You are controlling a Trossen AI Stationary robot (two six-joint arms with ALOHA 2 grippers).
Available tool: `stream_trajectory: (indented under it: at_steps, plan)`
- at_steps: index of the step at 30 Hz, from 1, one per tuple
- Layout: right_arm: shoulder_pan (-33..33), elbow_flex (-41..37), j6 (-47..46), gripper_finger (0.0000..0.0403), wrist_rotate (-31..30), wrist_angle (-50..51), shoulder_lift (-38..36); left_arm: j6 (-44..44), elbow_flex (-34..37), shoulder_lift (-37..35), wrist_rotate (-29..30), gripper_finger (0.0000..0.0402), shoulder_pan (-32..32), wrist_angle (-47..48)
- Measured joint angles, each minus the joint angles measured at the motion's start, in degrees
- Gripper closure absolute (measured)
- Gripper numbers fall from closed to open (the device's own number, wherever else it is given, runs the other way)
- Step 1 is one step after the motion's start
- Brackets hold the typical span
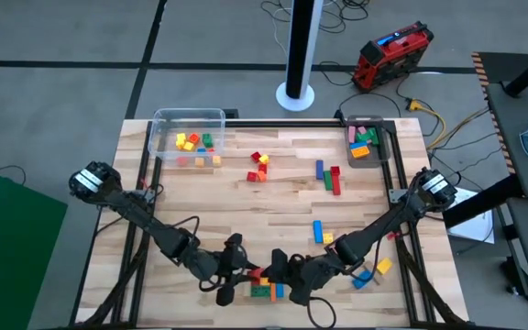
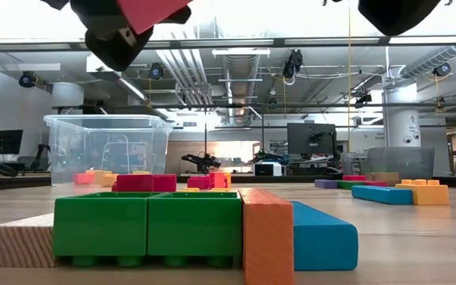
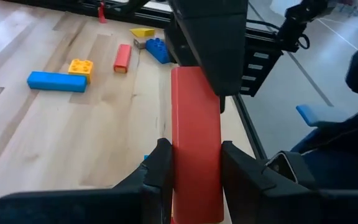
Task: Sort blocks by size
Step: Put the orange rectangular wooden block into the black bin
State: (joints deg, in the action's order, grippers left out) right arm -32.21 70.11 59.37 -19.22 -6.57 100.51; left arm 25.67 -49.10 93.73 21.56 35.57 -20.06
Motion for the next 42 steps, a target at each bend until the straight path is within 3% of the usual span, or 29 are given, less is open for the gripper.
stream_trajectory:
  at_steps: [12,22,28,33,35,42]
  plan:
    - [0.0,0.0,1.4,0.0278,-0.3,0.0,0.0,-1.4,-0.9,0.0,-1.8,0.032,-0.2,0.0]
    - [0.4,0.0,1.5,0.0351,-0.4,0.2,0.0,-0.3,-0.9,0.0,-0.3,0.0316,-0.2,0.1]
    - [1.3,0.0,-0.9,0.0351,-0.3,0.8,0.0,1.7,-0.9,-0.1,1.2,0.0254,-0.3,1.5]
    - [3.2,0.0,-8.6,0.0351,-0.7,4.7,-0.2,1.4,-0.9,-0.9,1.3,0.0191,-0.4,10.0]
    - [4.5,0.0,-14.6,0.0351,-3.3,7.4,-0.4,1.8,-0.9,-2.1,2.8,0.0175,-0.5,14.4]
    - [12.9,0.0,-34.9,0.0351,-23.9,26.5,-2.2,6.7,-0.9,-8.1,13.0,0.0155,-0.5,28.8]
